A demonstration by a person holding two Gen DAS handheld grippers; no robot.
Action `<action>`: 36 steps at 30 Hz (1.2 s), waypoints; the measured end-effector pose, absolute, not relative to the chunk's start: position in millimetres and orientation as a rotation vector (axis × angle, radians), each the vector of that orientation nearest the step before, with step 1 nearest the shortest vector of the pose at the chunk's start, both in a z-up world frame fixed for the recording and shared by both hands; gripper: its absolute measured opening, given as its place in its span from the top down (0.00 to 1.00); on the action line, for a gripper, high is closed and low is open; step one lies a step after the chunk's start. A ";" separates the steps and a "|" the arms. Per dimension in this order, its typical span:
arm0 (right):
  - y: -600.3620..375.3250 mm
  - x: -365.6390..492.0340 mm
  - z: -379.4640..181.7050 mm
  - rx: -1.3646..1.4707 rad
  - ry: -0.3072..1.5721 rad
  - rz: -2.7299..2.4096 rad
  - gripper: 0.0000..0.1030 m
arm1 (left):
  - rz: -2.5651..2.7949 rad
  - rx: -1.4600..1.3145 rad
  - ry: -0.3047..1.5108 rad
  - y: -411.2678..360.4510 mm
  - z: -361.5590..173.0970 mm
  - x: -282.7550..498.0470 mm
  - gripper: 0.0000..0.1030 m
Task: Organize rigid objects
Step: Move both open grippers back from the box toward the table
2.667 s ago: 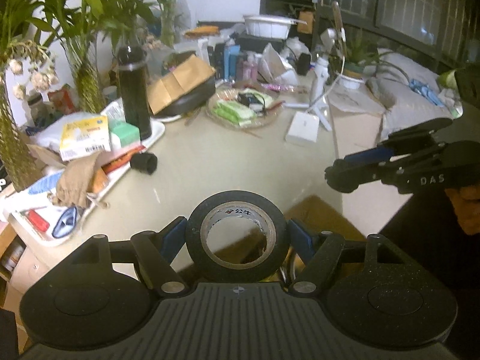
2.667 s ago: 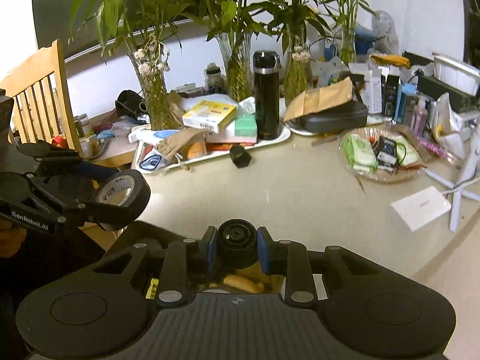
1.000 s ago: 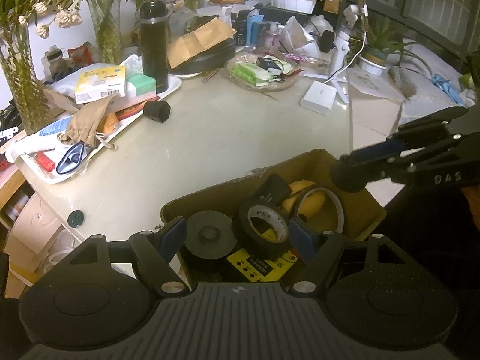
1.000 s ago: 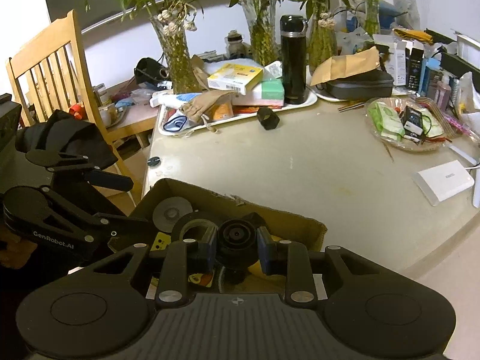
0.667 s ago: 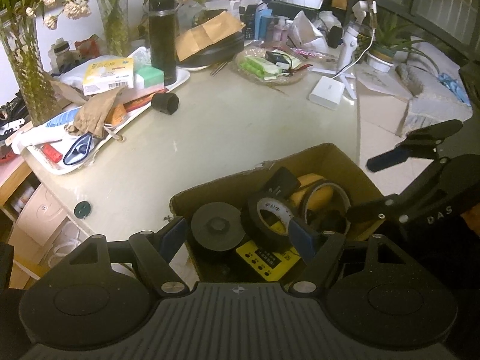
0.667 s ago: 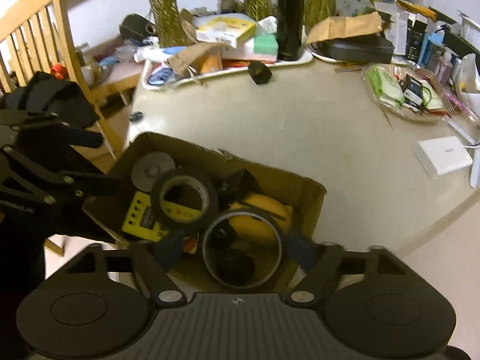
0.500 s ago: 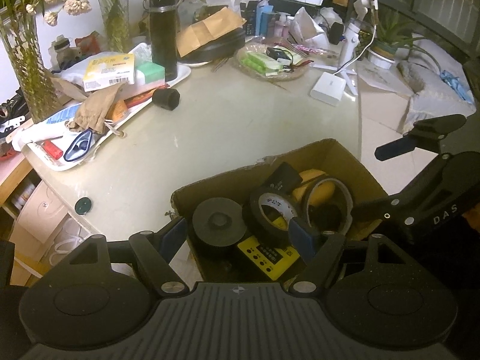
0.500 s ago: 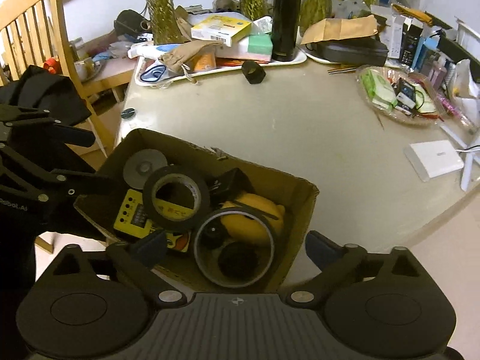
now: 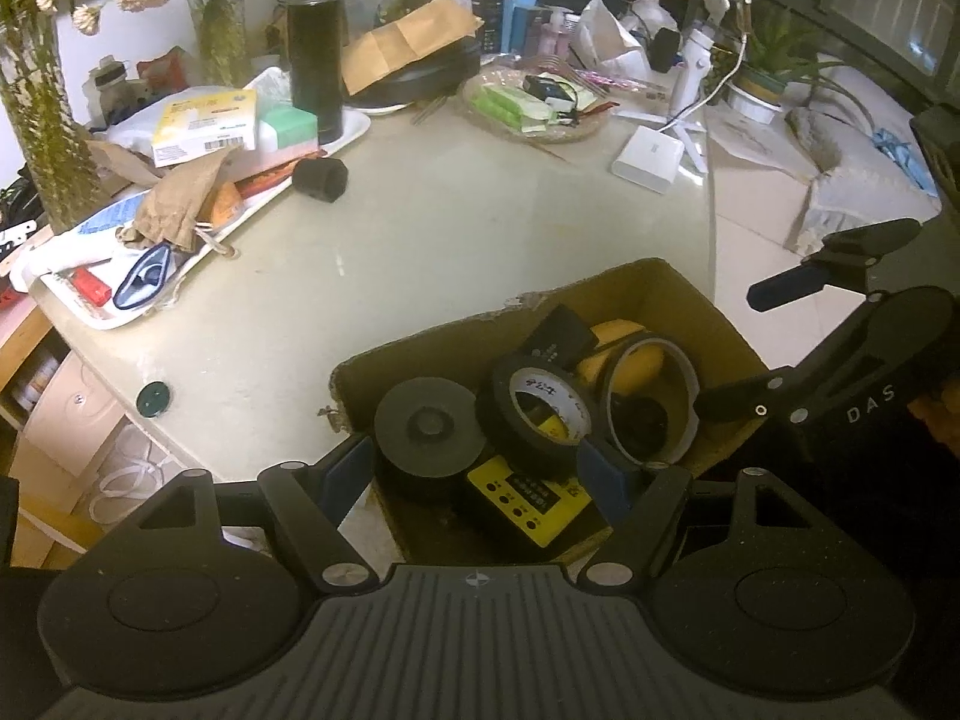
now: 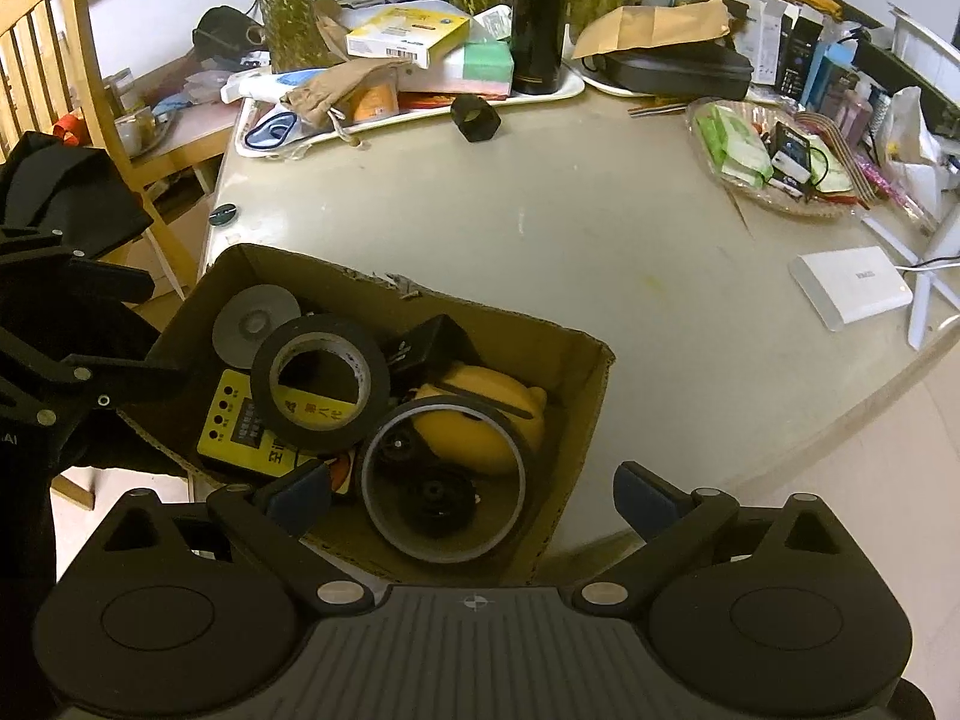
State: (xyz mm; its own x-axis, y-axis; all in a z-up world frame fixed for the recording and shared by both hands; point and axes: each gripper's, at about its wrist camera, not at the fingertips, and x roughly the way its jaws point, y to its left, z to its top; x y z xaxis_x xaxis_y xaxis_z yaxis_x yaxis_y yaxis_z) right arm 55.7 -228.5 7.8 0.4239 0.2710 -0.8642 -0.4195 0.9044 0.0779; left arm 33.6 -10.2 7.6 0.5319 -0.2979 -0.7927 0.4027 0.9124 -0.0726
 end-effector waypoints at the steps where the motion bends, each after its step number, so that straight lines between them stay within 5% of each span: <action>1: -228.0 55.6 7.4 -0.159 1.051 0.437 0.03 | -0.423 0.125 0.923 -10.8 6.7 34.6 0.28; 36: -231.9 111.0 43.1 -0.158 0.852 0.431 0.03 | -0.404 0.111 0.752 12.5 27.0 89.0 0.28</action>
State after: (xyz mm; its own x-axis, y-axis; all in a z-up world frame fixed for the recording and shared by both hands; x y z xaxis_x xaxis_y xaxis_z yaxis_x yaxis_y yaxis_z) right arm 111.0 -231.9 43.1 0.5786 0.3049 -0.7565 -0.4290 0.9026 0.0356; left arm 89.0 12.5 27.0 0.6574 -0.3166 -0.6837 0.3954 0.9174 -0.0447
